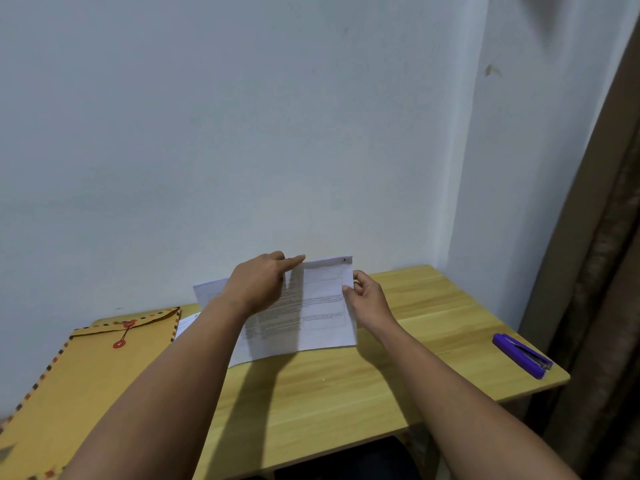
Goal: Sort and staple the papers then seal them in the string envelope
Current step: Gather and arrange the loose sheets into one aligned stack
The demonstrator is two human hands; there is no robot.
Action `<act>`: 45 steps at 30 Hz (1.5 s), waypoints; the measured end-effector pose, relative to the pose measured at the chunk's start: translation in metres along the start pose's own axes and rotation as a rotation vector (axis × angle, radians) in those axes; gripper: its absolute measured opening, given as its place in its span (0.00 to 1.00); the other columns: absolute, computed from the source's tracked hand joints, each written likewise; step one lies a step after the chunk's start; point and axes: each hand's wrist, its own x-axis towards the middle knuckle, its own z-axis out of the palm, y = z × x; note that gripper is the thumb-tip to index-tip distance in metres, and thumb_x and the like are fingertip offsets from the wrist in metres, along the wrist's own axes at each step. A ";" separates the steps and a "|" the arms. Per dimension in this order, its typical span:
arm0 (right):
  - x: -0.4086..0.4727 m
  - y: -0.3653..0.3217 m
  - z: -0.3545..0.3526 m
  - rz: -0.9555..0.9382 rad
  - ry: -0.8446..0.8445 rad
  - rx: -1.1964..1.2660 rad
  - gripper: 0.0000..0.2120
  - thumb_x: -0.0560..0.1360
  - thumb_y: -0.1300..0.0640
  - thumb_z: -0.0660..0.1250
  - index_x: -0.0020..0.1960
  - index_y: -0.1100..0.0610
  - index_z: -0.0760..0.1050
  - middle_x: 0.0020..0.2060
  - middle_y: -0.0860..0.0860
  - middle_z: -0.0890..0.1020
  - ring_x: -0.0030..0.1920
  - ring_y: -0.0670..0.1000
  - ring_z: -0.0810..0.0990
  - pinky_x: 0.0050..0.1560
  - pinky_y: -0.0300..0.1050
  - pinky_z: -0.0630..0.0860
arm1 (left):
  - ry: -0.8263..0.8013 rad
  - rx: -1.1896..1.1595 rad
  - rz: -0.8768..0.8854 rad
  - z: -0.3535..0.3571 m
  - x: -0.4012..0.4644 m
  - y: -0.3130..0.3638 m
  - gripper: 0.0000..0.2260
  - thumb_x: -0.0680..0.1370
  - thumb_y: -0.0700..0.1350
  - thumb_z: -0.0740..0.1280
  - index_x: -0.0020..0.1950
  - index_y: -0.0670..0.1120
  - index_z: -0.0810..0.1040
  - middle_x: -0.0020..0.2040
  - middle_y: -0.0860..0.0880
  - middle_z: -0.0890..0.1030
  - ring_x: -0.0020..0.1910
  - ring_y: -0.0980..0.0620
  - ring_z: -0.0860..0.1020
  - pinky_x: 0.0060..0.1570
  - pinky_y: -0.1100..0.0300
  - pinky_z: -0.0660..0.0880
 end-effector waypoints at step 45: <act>0.096 0.045 0.277 0.196 -0.466 -0.971 0.36 0.65 0.37 0.81 0.64 0.56 0.74 0.58 0.51 0.81 0.56 0.54 0.81 0.55 0.51 0.80 | 0.014 -0.379 -0.705 0.063 -0.211 -0.263 0.26 0.76 0.34 0.62 0.66 0.58 0.80 0.43 0.51 0.77 0.43 0.48 0.76 0.47 0.47 0.78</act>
